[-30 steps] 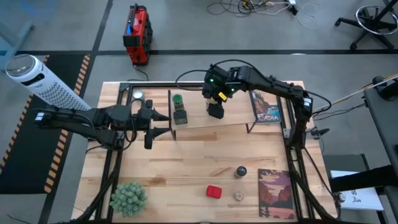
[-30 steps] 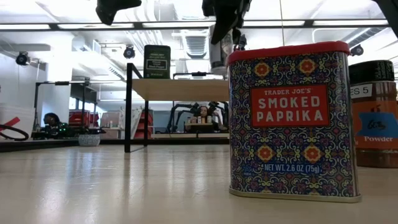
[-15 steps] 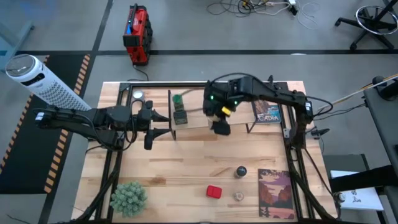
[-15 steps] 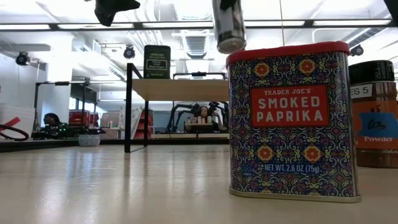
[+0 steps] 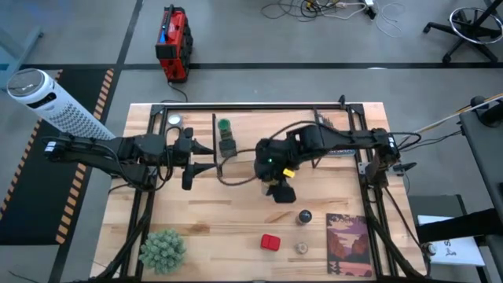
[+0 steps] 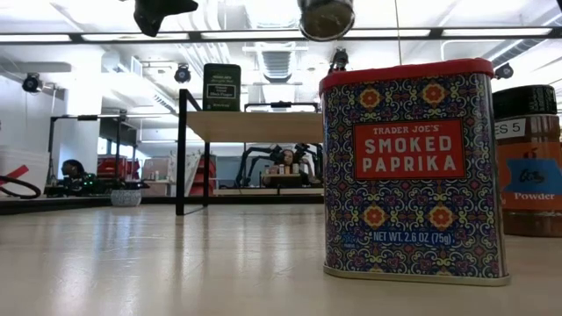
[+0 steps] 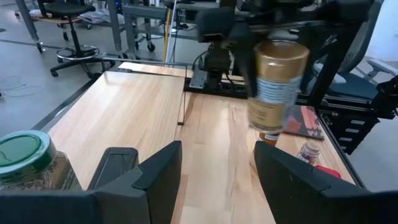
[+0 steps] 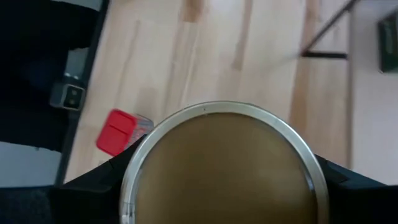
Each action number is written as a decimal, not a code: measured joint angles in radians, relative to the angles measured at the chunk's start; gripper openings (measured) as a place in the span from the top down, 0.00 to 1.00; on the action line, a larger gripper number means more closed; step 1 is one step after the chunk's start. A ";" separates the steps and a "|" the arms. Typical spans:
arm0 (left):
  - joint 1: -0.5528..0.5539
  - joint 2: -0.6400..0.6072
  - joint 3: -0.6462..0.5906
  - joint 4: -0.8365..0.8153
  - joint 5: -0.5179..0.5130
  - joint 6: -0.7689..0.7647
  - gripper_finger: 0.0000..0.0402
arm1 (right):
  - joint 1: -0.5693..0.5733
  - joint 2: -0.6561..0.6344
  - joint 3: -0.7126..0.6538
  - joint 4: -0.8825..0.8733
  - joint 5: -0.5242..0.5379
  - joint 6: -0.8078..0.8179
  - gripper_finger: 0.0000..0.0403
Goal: Shelf spices
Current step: Remove the gold seasoning bottle from the shelf
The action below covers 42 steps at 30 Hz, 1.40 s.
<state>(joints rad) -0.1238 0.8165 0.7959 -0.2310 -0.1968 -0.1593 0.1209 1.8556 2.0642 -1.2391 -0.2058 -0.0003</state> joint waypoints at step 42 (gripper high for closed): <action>-0.018 -0.003 0.009 0.004 0.006 0.000 0.52 | 0.184 0.005 -0.616 0.582 0.051 0.272 0.35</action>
<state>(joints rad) -0.1413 0.8137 0.8047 -0.2272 -0.1905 -0.1589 0.3047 1.8606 1.4482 -0.6575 -0.1552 0.2718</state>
